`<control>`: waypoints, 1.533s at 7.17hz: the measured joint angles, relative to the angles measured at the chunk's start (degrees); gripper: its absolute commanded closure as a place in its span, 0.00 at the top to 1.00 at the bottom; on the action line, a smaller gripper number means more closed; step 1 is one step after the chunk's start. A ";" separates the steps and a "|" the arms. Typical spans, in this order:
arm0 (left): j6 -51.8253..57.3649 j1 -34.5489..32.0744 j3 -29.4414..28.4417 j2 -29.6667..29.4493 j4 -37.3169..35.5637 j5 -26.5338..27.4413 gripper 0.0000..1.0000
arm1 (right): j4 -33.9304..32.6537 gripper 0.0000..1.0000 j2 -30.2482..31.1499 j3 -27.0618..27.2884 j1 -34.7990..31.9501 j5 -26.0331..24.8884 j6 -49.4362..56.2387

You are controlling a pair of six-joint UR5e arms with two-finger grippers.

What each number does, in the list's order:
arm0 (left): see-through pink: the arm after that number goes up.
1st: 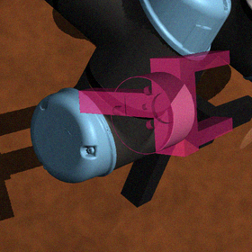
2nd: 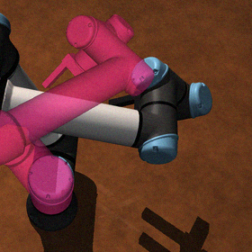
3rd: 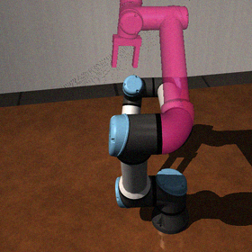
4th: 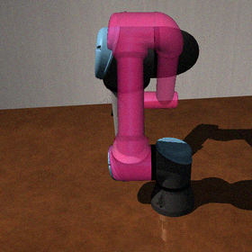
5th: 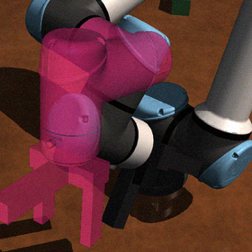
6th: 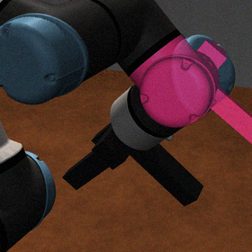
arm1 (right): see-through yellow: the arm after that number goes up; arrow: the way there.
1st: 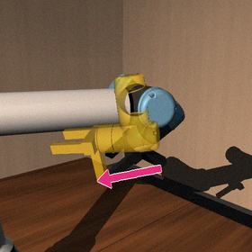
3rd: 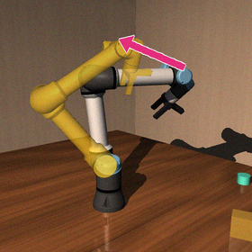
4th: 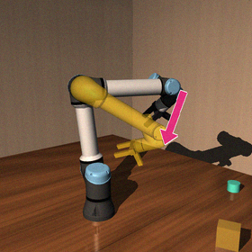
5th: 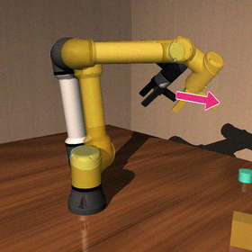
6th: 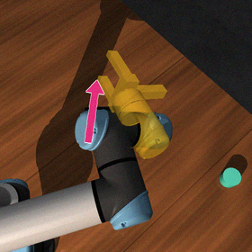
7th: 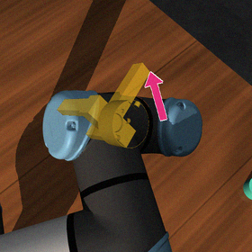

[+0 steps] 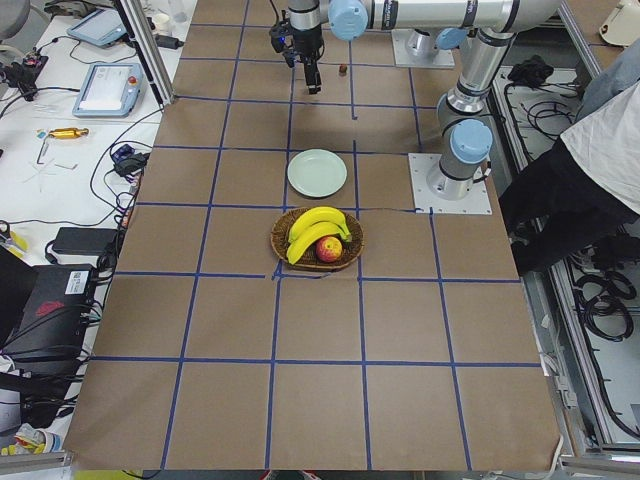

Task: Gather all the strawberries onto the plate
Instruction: 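Lower the right gripper and grasp one red strawberry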

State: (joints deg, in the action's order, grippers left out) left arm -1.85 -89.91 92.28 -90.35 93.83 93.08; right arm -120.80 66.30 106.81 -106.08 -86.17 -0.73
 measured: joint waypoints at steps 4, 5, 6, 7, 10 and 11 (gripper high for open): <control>-0.04 0.00 0.35 -0.03 0.01 0.00 1.00 | -0.05 0.00 -0.75 -0.19 -0.01 -1.23 2.23; -0.06 0.00 0.46 0.01 -0.02 0.00 1.00 | -0.07 0.00 -0.66 -0.25 -0.01 -1.78 2.39; -0.05 0.00 0.49 0.05 -0.04 0.00 1.00 | -0.11 0.00 -0.43 -0.50 -0.01 -2.08 2.27; 0.02 0.00 0.46 0.14 -0.05 0.06 1.00 | -0.09 0.00 -0.18 -1.29 -0.15 -2.17 1.90; 0.45 0.27 -0.45 0.77 -0.44 4.15 1.00 | -0.04 0.00 0.21 -4.61 -3.94 -1.54 -2.57; 0.50 0.34 -0.55 0.89 -0.50 4.66 1.00 | -0.38 0.00 0.05 -5.00 -5.96 -0.84 -4.00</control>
State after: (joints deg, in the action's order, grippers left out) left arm -1.35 -89.57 91.73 -89.46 93.34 97.74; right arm -121.18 66.34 101.81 -112.04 -87.02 -4.72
